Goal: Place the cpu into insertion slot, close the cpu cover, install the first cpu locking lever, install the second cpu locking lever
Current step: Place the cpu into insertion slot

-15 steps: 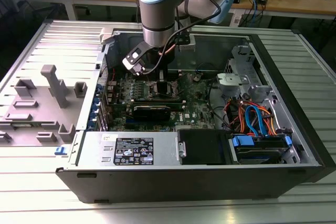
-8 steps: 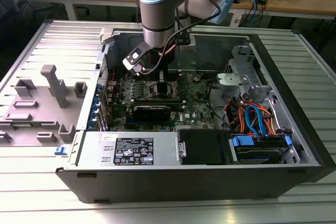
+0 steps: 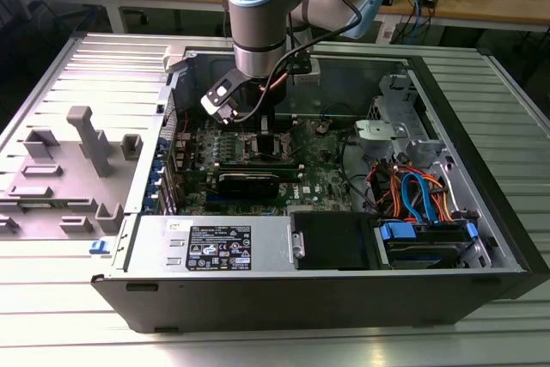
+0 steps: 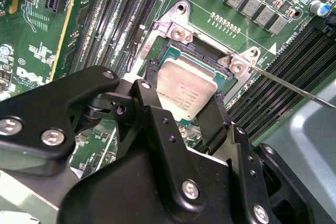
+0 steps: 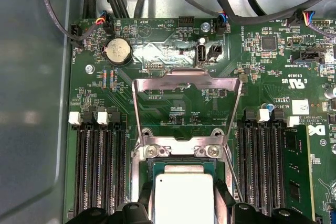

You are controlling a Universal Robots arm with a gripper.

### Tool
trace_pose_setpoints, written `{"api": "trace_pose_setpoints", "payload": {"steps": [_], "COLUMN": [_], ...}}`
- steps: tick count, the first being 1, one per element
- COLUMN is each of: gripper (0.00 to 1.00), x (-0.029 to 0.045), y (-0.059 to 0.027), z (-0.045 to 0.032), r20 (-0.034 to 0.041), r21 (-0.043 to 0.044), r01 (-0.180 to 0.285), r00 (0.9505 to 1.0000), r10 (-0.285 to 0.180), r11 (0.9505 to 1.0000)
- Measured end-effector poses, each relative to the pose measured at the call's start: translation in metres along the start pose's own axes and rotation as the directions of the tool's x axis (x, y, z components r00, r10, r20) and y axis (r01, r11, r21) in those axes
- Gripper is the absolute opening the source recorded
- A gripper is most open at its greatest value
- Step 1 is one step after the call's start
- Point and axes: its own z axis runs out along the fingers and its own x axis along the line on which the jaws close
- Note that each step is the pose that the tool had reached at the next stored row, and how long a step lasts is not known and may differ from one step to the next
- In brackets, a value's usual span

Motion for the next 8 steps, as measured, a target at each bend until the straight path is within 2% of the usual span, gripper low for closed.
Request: {"api": "trace_pose_setpoints", "payload": {"steps": [2,3,8], "gripper": [0.55,0.62,0.62], "x": [0.0001,0.0001,0.0002], "y": [0.0,0.0,0.0], "z": [0.0003,0.0003,0.0], "r20": [-0.0008,-0.0009,0.0001], "r21": [-0.0004,-0.0005,0.0001], "r01": [0.0,0.0,0.0], "r00": [1.0,1.0,1.0], "r10": [0.0,0.0,0.0], "r11": [1.0,1.0,1.0]}}
